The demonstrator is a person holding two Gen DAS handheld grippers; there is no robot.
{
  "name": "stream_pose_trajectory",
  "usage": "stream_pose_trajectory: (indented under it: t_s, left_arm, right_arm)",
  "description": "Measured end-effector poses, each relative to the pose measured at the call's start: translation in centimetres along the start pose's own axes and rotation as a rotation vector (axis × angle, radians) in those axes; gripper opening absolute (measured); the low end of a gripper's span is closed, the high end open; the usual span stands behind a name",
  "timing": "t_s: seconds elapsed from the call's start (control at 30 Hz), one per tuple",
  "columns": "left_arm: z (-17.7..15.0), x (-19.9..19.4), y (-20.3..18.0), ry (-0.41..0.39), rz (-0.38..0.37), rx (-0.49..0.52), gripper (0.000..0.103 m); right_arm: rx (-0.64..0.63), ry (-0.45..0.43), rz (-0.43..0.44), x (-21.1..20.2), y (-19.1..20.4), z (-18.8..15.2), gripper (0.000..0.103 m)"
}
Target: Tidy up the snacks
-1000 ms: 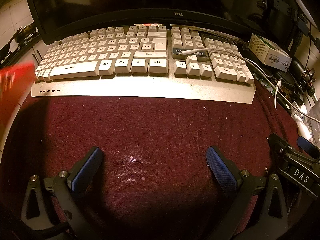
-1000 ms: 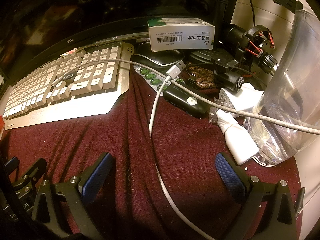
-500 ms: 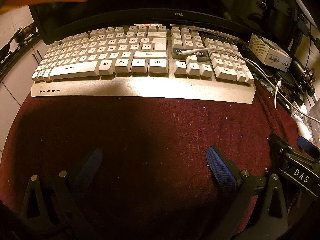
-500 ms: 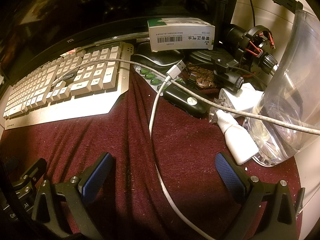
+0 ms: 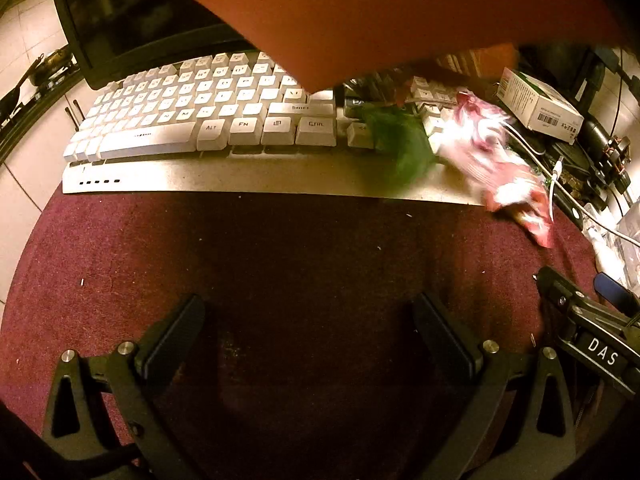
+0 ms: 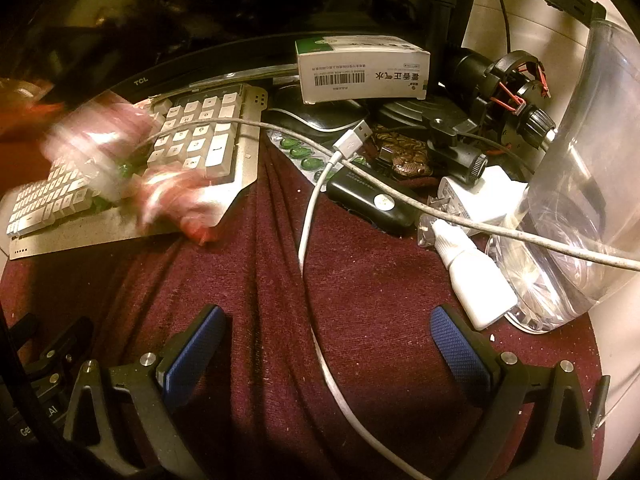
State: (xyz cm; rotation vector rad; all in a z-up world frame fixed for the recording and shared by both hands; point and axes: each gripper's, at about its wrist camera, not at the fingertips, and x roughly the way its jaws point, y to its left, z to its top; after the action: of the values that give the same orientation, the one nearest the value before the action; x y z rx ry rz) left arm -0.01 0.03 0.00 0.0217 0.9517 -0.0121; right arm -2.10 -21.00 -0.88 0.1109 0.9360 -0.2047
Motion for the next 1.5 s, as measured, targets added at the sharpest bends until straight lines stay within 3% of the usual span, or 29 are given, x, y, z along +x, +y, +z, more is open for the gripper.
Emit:
stream_pose_trajectory:
  t_s: [1.5]
  left_arm:
    - [-0.06,0.2,0.46,-0.001,0.001,0.001,0.103]
  right_arm:
    - [0.0,0.0,0.0,-0.03,-0.01,0.0,0.103]
